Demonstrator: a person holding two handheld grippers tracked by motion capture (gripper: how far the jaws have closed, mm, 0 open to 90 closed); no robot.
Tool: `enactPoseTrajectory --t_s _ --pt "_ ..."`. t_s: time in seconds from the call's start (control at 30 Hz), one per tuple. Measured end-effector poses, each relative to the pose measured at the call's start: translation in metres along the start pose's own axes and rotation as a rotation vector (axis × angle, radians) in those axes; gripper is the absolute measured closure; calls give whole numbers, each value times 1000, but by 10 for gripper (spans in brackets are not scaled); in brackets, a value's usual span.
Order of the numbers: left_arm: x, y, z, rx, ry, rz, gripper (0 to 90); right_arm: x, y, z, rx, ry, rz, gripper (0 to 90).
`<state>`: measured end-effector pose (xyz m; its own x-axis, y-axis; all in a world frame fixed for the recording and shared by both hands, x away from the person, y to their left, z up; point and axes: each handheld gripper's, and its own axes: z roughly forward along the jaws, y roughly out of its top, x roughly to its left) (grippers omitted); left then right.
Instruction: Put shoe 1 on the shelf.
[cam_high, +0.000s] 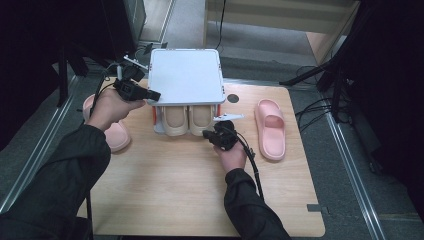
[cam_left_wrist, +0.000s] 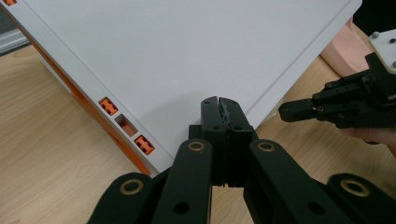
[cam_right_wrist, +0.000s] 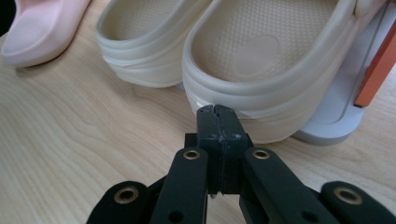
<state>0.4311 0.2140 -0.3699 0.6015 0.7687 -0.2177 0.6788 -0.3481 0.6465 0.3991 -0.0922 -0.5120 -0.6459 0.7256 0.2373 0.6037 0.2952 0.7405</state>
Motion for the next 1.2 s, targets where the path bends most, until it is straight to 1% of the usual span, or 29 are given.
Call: enactPoseTrajectory --t_s 0.07,0.13,0.17,0.2,0.27,0.37,0.43,0.47,0.5,0.53,0.57,0.6,0.63,0.67,0.7,0.73,0.77,0.83,0.87,0.9,0.93,0.97,1.03,1.07,1.1,1.13,1.17,1.2 --pt "-1 -1 0 -6 1 0 895 -2 1 1 -3 -1 1 885" --pt "-1 -1 0 -7 3 2 895 -4 1 1 -9 -5 11 885" --pt "-1 -1 0 -6 3 3 894 -3 0 0 -9 -11 29 900" --pt "-1 -1 0 -8 5 1 894 -3 -1 -1 -14 -12 31 900" --pt "-2 -1 0 -8 12 12 893 -1 -4 -5 -30 11 48 900" --pt "-5 -1 0 -10 35 32 889 3 -10 -14 -27 28 36 900" --pt "-6 -1 1 -13 38 28 872 6 -13 -22 -25 32 27 892" --pt "-6 0 1 -14 37 20 850 8 -15 -28 -29 32 16 890" --pt "-5 0 1 -13 30 13 850 8 -15 -28 -29 32 16 890" --pt "-4 1 0 -8 7 -12 796 11 -16 -39 -32 42 2 869" --pt "-3 2 -1 1 -11 -20 765 12 -16 -43 -31 48 -1 862" --pt "-5 2 -1 2 -17 -22 729 14 -16 -49 -34 55 -5 845" --pt "-7 1 -3 1 -15 -10 699 15 -17 -54 -39 64 -10 821" --pt "-9 1 -4 1 -16 -4 661 17 -18 -61 -31 77 -10 799" --pt "-9 1 -4 1 -16 -4 628 18 -19 -65 -32 80 -19 782" --pt "-12 1 -8 6 -16 -15 569 19 -20 -70 -31 88 -26 752" --pt "-14 1 -11 4 -14 -13 550 20 -21 -76 -30 95 -30 732" --pt "-17 0 -16 3 -14 -15 500 20 -24 -86 -38 112 -23 693" --pt "-18 -1 -18 3 -17 -13 492 21 -25 -92 -53 118 -30 685" --pt "-18 -1 -18 3 -17 -13 484 21 -25 -92 -53 118 -30 685" --pt "-20 -3 -22 -2 -18 -12 484 21 -27 -96 -62 121 -34 675" --pt "-21 -5 -26 1 -30 -12 463 22 -31 -107 -63 123 -50 650" --pt "-22 -6 -28 2 -33 -12 455 22 -33 -110 -52 127 -51 632" --pt "-24 -9 -32 -4 -35 -16 442 21 -35 -113 -45 135 -48 624" --pt "-24 -9 -32 -4 -35 -16 428 21 -35 -113 -45 135 -48 624" --pt "-24 -11 -34 -14 -36 -19 428 21 -36 -114 -42 143 -44 619" --pt "-25 -14 -36 -16 -40 -21 407 20 -39 -117 -37 153 -43 617" --pt "-25 -16 -37 -12 -38 -25 403 20 -40 -118 -36 153 -42 616"
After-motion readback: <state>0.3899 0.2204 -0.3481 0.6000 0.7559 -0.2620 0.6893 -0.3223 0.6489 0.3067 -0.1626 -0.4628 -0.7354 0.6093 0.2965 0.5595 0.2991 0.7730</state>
